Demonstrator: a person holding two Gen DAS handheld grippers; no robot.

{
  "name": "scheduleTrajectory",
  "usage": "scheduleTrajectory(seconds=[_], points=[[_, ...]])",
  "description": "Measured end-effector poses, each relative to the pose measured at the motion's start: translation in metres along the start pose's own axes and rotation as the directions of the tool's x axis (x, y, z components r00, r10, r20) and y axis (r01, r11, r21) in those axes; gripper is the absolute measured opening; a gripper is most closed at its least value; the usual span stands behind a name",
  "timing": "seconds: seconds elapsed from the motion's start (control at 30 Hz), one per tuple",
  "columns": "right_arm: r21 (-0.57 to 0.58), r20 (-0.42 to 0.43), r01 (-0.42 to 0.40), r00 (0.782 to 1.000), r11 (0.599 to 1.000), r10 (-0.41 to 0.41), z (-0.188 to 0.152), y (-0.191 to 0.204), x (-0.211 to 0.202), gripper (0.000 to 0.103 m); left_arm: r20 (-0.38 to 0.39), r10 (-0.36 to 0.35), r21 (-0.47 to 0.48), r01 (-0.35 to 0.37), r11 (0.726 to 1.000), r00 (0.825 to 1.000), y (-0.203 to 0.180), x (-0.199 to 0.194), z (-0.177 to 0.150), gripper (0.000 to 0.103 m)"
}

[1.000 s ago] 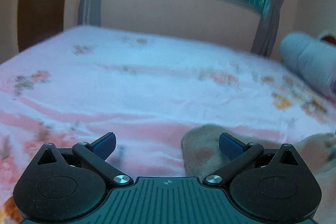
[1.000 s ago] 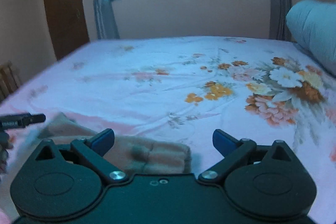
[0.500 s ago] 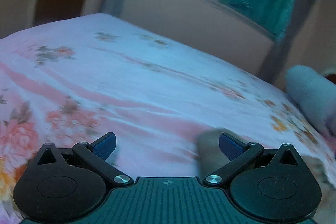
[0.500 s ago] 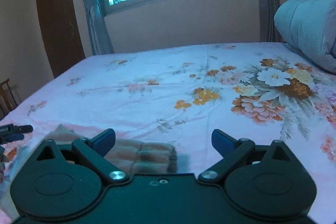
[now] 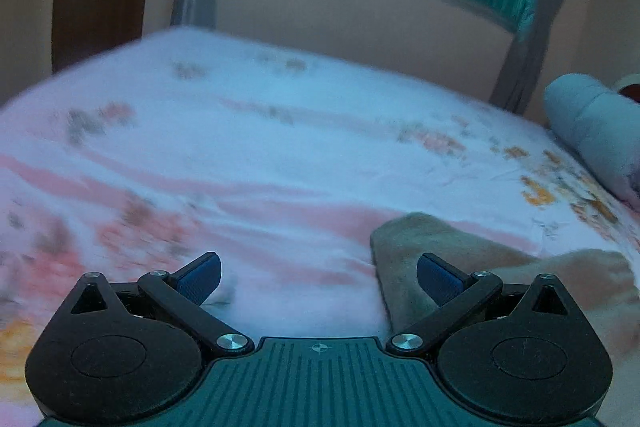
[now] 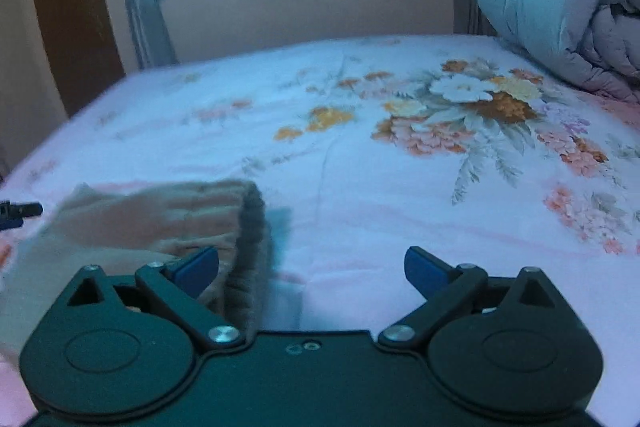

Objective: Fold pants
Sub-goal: 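Open both tools and pull them back from the folded pants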

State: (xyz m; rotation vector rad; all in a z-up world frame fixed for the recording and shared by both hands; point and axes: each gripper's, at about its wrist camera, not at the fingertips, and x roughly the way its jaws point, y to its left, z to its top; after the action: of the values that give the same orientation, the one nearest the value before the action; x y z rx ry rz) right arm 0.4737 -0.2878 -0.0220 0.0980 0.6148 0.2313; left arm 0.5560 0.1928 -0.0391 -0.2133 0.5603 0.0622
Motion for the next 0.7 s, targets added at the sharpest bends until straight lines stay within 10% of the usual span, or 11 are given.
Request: scheduleTrajectory(seconds=[0.27, 0.7], points=[[0.090, 0.111, -0.080, 0.991, 0.993, 0.070, -0.038, 0.009, -0.101, 0.097, 0.071, 0.057, -0.060, -0.053, 0.997, 0.996, 0.028, -0.147, -0.057, 0.103], [-0.052, 0.165, -0.091, 0.981, 0.995, 0.098, -0.163, 0.049, -0.299, 0.097, 0.144, 0.033, 0.034, -0.039, 0.999, 0.989, -0.046, -0.354, -0.181, 0.103]])
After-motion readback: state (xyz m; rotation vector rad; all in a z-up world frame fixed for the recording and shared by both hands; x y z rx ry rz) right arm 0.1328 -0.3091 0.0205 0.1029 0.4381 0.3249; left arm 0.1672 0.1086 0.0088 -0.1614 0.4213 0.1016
